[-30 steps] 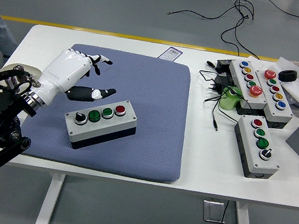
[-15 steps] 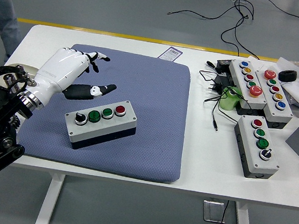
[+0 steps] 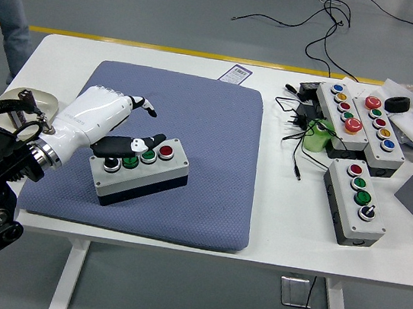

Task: Pick up the button,place it on the desk,press the button,press the button

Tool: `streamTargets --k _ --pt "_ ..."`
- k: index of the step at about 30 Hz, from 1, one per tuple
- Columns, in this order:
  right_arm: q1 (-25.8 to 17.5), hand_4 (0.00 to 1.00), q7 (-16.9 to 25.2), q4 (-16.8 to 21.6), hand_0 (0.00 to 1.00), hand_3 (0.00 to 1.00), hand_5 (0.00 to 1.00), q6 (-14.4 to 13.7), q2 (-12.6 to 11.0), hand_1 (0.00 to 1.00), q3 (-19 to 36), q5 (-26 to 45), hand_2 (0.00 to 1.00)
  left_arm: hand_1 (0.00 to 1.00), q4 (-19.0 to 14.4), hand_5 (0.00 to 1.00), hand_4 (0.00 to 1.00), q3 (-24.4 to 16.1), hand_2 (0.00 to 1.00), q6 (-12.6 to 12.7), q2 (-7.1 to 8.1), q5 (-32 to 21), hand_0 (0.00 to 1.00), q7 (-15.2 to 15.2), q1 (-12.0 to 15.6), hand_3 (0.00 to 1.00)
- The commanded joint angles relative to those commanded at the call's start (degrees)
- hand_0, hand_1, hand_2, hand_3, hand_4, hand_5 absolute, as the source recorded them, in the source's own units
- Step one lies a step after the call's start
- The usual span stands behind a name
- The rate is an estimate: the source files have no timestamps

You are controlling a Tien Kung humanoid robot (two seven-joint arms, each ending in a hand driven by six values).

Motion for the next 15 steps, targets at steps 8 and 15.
streamTargets --k 8,15 --pt "-0.04 0.309 -0.18 0.00 0.541 0.633 0.157 0.00 0.00 0.667 -0.24 0.11 0.709 0.002 0.99 0.998 0.714 1.38 0.002 -2.45 -0.23 0.76 0.002 0.42 0.03 0.642" --pt "-0.05 0.308 -0.21 0.00 0.540 0.633 0.156 0.02 0.00 0.667 -0.18 -0.12 0.710 0.002 1.42 0.998 0.711 2.54 0.002 -1.98 -0.22 0.55 0.002 -0.14 0.11 0.602"
